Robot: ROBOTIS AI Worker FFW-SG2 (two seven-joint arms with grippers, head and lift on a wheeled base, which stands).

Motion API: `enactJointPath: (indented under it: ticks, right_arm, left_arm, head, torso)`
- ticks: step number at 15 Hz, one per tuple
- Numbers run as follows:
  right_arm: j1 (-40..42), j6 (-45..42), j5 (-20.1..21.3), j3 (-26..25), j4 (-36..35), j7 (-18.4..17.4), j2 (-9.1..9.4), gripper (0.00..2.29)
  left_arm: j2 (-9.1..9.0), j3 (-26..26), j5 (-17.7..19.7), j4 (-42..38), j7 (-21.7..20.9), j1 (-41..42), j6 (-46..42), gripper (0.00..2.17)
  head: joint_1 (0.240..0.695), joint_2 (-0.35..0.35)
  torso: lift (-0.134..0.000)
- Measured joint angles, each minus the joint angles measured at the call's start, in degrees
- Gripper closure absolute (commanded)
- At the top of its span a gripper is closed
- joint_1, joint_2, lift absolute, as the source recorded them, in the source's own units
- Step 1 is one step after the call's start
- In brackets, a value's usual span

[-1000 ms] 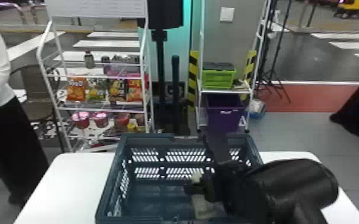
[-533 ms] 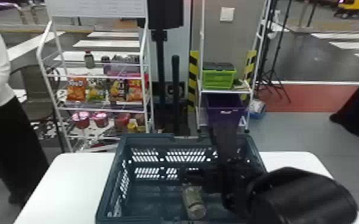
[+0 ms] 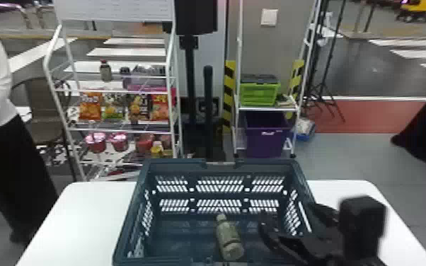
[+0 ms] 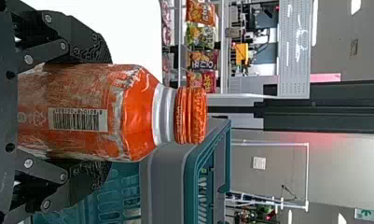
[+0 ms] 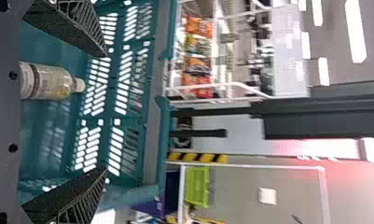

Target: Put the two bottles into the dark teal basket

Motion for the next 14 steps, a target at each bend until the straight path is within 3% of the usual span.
enactJointPath:
  ticks: [3,6,8,14]
  right_arm:
    - [15.2,-24.2,0.0,-3.1,-1.6,0.3,-1.34,0.01]
    - [24.3,-40.4,-0.3,-4.2,1.6,0.3,-1.30,0.02]
    - [27.9,-46.0,-0.7,-4.2,5.1,0.3,-0.77,0.03]
    - [31.2,-49.4,-1.0,-3.7,10.2,0.5,-0.22,0.03]
  left_arm:
    - [-0.60,0.7,0.0,-1.0,0.1,0.3,0.1,2.15]
    - [-1.45,1.7,0.1,-1.9,0.1,0.5,0.1,2.15]
    - [-2.09,2.5,0.2,-2.8,-0.1,0.5,0.6,2.15]
    - [-4.30,5.3,-0.1,-8.2,-0.7,0.6,5.8,2.15]
  head:
    - [0.499,0.000]
    - [0.499,0.000]
    - [0.499,0.000]
    - [0.499,0.000]
  torso:
    - [0.000]
    - [0.000]
    - [0.000]
    - [0.000]
